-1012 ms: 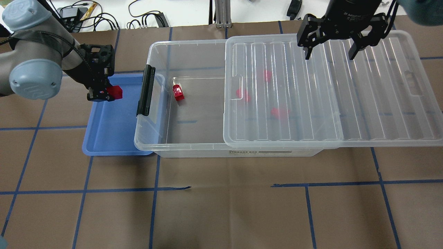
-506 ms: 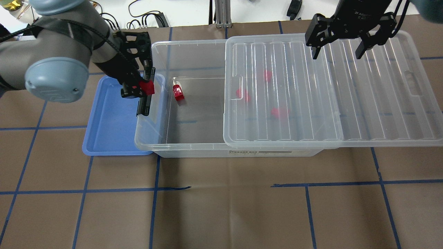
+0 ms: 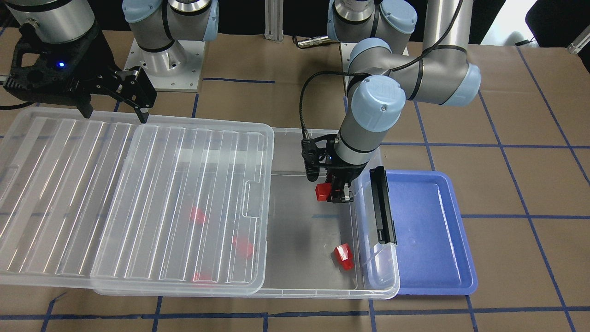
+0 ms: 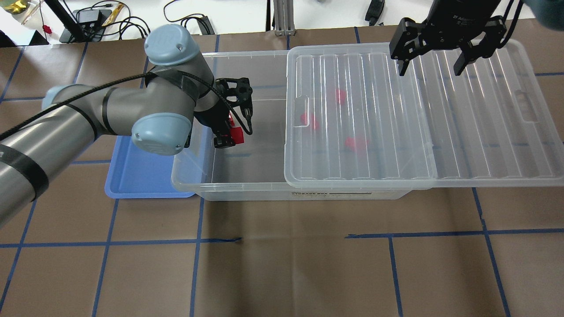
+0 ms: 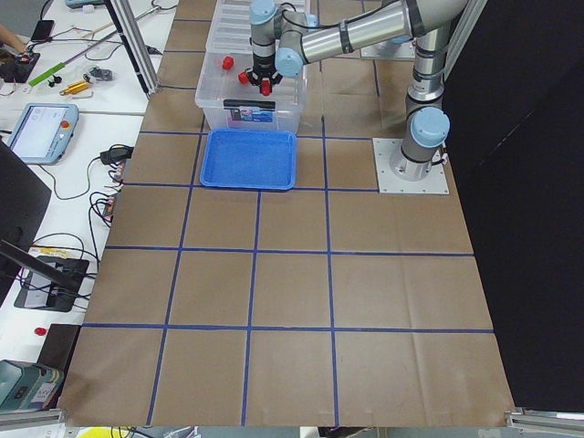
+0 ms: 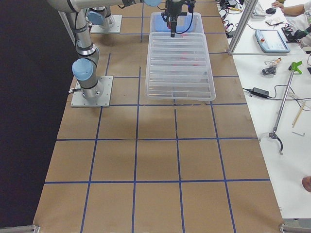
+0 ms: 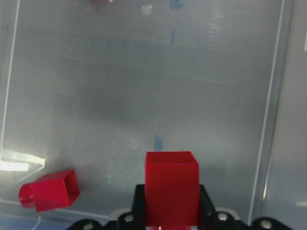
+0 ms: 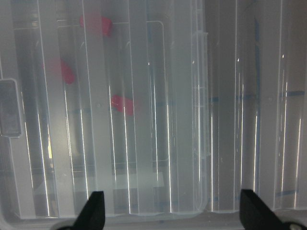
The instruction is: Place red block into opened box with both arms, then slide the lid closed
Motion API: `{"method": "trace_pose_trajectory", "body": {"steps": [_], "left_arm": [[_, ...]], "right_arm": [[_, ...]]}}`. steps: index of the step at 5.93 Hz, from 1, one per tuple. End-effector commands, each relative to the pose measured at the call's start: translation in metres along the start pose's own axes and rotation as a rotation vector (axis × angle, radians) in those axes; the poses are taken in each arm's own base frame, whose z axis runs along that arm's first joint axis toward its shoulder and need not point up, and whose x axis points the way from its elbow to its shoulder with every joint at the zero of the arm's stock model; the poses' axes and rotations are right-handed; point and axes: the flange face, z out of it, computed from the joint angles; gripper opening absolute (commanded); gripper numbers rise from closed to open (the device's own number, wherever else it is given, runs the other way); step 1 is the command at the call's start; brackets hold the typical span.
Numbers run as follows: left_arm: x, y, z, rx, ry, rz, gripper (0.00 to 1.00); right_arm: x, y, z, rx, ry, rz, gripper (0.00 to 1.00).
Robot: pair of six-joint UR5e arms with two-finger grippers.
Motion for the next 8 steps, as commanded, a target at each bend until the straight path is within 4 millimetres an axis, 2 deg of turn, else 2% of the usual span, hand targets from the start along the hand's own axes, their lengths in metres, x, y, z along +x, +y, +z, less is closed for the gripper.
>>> {"method": "trace_pose_trajectory", "body": {"steps": [1,2,3,4,5,6,7,8], "left_arm": [[0.001,-0.003,0.059,0.024,0.02,0.006,0.01],[-0.005,-0.005,0.073,0.019,0.034,0.017,0.02],[-0.006,-0.006,0.074,0.02,0.036,0.017,0.13],[-0.008,-0.003,0.073,0.015,0.041,0.007,0.81],[-0.005,-0.003,0.06,0.013,0.043,0.002,0.89],[-0.004,-0.005,0.028,0.008,0.06,-0.01,0.93],[-0.003,-0.001,-0.041,-0.011,0.105,-0.05,0.95],[0.0,-0.002,-0.099,-0.016,0.146,-0.086,0.96]], "right_arm": [[0.0,0.0,0.001,-0.001,-0.001,0.0,1.0],[0.0,0.0,0.001,-0.001,0.0,0.0,1.0],[0.0,0.0,0.001,-0.001,0.0,0.0,1.0],[0.002,-0.001,0.001,0.0,0.002,0.0,1.0],[0.002,-0.001,0.001,0.0,0.0,0.002,1.0],[0.002,-0.001,0.001,0.0,0.002,0.003,1.0],[0.007,-0.003,0.0,0.006,0.018,0.006,1.0],[0.04,-0.01,-0.005,0.024,0.049,0.003,1.0]]}}
